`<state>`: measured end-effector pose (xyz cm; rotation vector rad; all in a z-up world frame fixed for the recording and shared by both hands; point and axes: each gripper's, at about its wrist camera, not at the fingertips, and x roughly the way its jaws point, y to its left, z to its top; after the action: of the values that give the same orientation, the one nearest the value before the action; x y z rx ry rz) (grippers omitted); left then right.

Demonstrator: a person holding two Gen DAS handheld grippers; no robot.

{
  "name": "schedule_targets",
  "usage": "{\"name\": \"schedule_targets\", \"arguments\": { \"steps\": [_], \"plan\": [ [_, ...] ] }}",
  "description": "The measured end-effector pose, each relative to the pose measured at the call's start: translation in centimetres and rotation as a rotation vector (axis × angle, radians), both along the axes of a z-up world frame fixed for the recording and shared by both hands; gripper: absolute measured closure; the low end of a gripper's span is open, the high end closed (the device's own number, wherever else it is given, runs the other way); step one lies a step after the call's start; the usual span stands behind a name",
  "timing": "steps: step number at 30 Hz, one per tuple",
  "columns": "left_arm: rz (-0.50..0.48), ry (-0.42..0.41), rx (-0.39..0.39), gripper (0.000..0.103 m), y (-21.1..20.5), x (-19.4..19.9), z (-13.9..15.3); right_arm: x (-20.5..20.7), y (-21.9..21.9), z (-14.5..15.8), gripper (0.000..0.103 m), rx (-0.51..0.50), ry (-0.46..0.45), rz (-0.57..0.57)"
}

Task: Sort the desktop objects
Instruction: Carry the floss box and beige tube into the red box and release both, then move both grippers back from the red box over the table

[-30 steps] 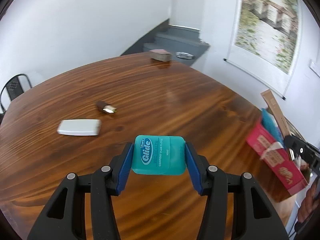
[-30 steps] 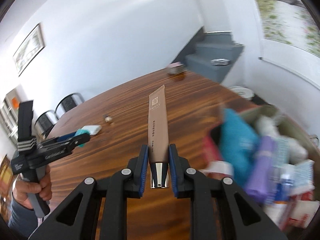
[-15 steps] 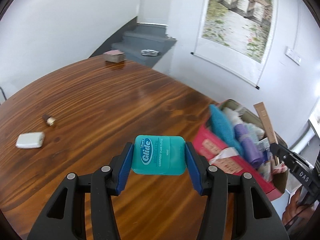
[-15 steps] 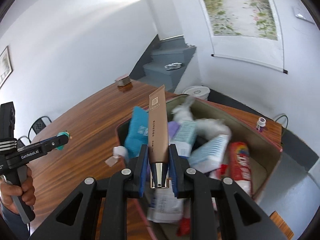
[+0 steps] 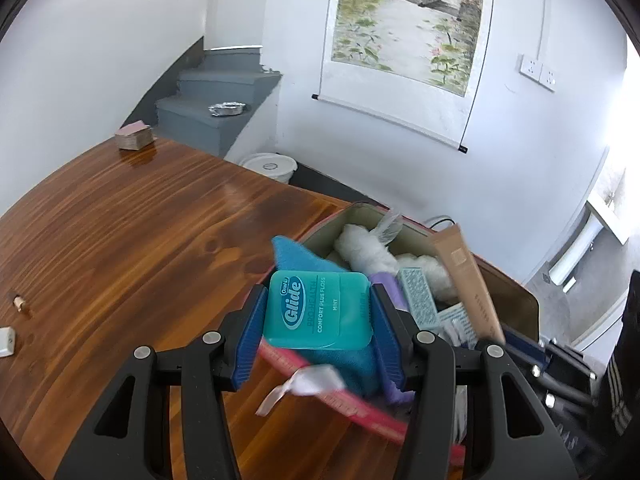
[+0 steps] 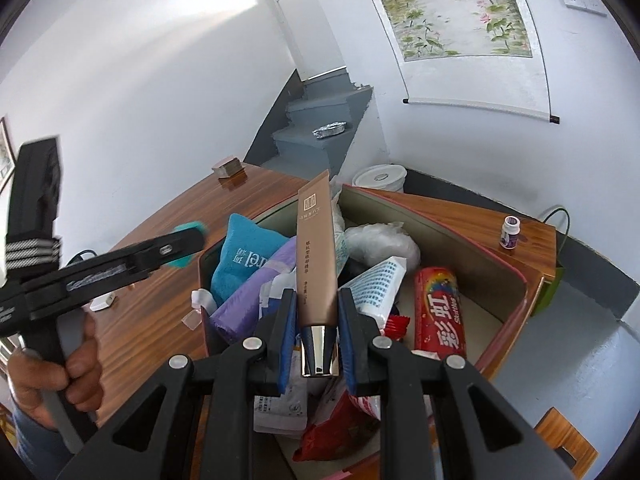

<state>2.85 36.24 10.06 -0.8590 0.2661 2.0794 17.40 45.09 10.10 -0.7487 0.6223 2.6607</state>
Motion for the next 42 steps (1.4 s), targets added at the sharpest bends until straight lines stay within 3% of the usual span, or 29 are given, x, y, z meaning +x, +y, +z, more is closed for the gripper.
{"name": "schedule_targets", "arguments": {
  "steps": [14, 34, 35, 36, 37, 39, 42],
  "plan": [
    [-0.048, -0.075, -0.05, 0.048, 3.7, -0.8, -2.0, 0.5, 0.7, -0.4, 0.08, -0.038, 0.011, -0.002],
    [0.049, -0.074, 0.019, 0.048, -2.3, -2.2, 0.0, 1.0, -0.7, 1.8, 0.078, 0.035, 0.043, -0.078],
    [0.066, -0.075, 0.022, 0.048, -2.9, -2.6, 0.0, 0.9, -1.0, 2.0, 0.076, 0.035, 0.048, -0.074],
    [0.08, -0.076, 0.025, 0.048, -3.5, -2.8, 0.0, 0.7, -1.2, 2.2, 0.064, 0.037, 0.05, -0.069],
    [0.094, -0.076, 0.028, 0.048, -4.0, -3.1, 0.0, 0.5, -1.6, 2.4, 0.045, 0.04, 0.054, -0.063],
    [0.138, -0.074, 0.027, 0.048, -5.5, -4.0, 0.0, 0.1, -2.5, 2.8, 0.026, 0.06, 0.07, -0.047],
    [0.211, -0.064, 0.021, 0.036, -8.0, -5.3, -0.2, -0.8, -4.3, 3.4, 0.025, 0.092, 0.085, 0.0]
  ]
}}
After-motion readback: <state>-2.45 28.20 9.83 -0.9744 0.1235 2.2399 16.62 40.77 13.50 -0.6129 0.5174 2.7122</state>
